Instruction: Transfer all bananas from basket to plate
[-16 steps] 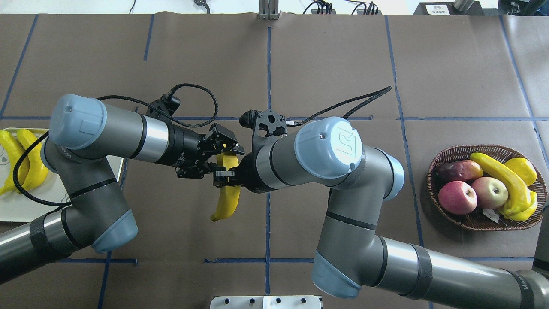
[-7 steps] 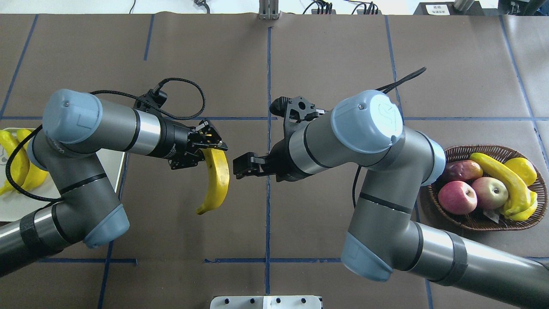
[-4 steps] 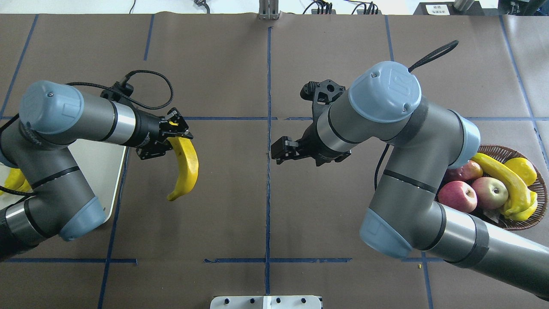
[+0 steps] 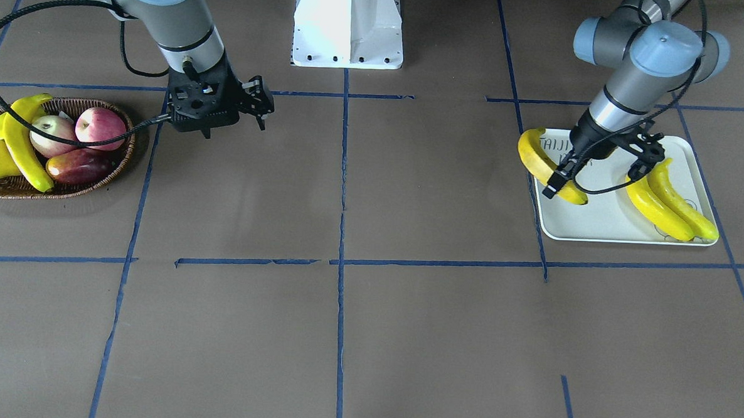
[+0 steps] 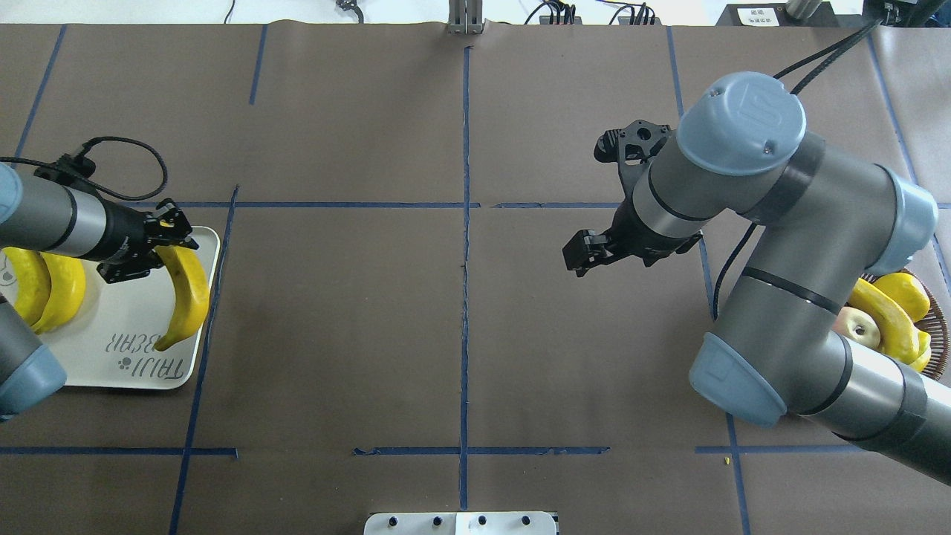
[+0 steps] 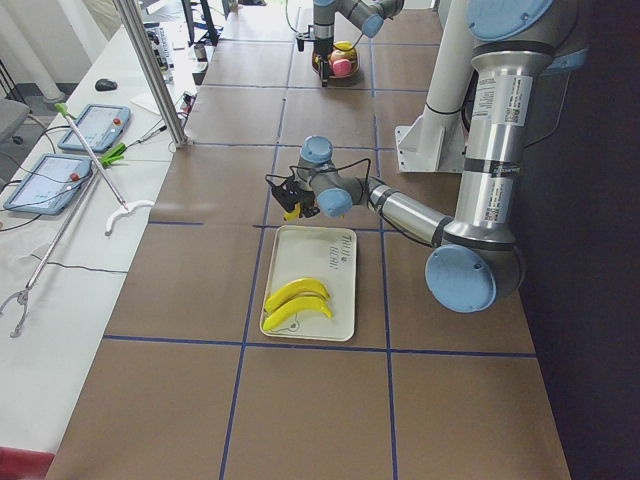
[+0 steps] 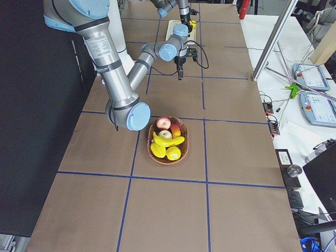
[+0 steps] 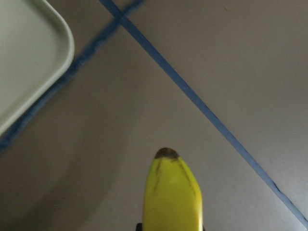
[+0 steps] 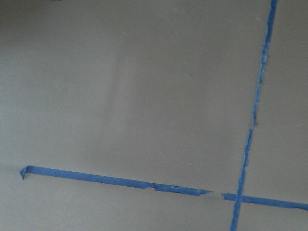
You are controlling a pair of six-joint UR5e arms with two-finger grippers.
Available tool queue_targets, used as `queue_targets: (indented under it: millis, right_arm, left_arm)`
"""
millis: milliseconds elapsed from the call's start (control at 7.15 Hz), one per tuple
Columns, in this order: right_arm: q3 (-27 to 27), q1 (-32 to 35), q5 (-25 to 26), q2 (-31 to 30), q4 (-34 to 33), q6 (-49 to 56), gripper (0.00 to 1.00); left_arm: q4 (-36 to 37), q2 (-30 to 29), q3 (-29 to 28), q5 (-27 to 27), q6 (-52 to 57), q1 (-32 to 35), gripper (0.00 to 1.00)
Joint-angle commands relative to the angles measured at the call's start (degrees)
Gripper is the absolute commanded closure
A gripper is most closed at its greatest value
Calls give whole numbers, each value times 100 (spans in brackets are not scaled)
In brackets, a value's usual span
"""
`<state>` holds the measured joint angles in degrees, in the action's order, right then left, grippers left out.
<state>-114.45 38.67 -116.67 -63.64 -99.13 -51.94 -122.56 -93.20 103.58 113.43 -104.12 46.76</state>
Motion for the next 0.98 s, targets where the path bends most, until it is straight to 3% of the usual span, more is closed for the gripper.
queue_targets:
  millis: [0,140,419,559,699,839]
  right_arm:
    - [-183,53,-13,-167,-54,201,0]
    - [-218,53,-13,-167,-54,201,0]
    - [-227,44,-22,-141,-45,201,0]
    - [-236,44,-22,-140,-45,201,0]
    - [-262,44,-22,-158,-45,193,0]
    - [-306,44,-22,-184,-45,193,0]
  left_arm:
    - [4,293,-318,-57,453,341,100]
    - [-22,293,-521,-67,463,464,98]
    - [-40,302,-820,-574,463,466,88]
    - [-75,302,-908,-620,489,466,75]
    - [-84,372,-909,-620,785,474,58]
    - [-84,416,-901,-655,1014,483,6]
